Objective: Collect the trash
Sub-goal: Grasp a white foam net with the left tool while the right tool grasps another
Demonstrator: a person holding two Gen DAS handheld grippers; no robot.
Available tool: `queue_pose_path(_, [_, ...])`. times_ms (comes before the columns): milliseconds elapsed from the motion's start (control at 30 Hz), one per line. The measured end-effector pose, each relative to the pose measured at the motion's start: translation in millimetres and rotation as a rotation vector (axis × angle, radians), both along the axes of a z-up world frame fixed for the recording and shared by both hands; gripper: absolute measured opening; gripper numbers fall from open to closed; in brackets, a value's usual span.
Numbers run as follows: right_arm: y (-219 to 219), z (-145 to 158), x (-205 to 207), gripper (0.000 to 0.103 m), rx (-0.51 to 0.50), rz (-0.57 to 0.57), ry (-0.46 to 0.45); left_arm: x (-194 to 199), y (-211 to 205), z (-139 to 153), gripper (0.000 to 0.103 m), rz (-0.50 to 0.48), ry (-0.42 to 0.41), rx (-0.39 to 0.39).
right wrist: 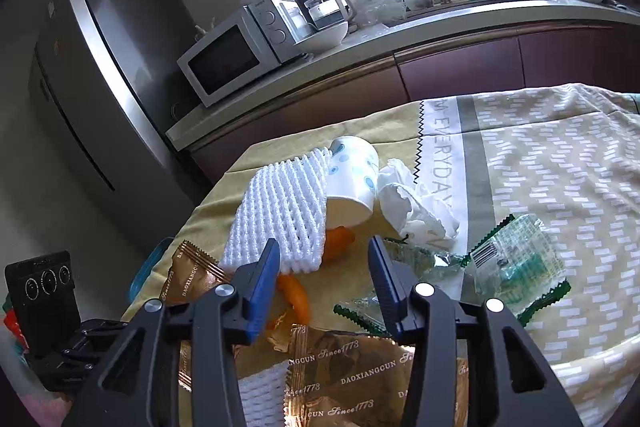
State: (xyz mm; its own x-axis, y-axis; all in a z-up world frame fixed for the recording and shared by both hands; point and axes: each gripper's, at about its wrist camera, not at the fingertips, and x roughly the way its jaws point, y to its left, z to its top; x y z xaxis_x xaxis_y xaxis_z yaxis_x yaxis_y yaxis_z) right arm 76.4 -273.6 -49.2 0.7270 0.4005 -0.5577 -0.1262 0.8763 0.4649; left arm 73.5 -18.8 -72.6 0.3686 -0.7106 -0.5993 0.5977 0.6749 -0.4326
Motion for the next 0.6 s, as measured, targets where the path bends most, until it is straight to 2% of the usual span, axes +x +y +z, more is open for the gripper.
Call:
queue_pose_path(100, [6,-6,6,0.049,0.019,0.031,0.019,0,13,2,0.007,0.025,0.002,-0.008])
queue_pose_path(300, [22,-13,24,0.055,0.085,0.093,0.06,-1,27,2,0.007,0.055,-0.011,0.026])
queue_pose_path(600, [57,-17,48,0.056,0.139,0.172,0.12,-7,43,-3,0.007,0.085,-0.01,0.041])
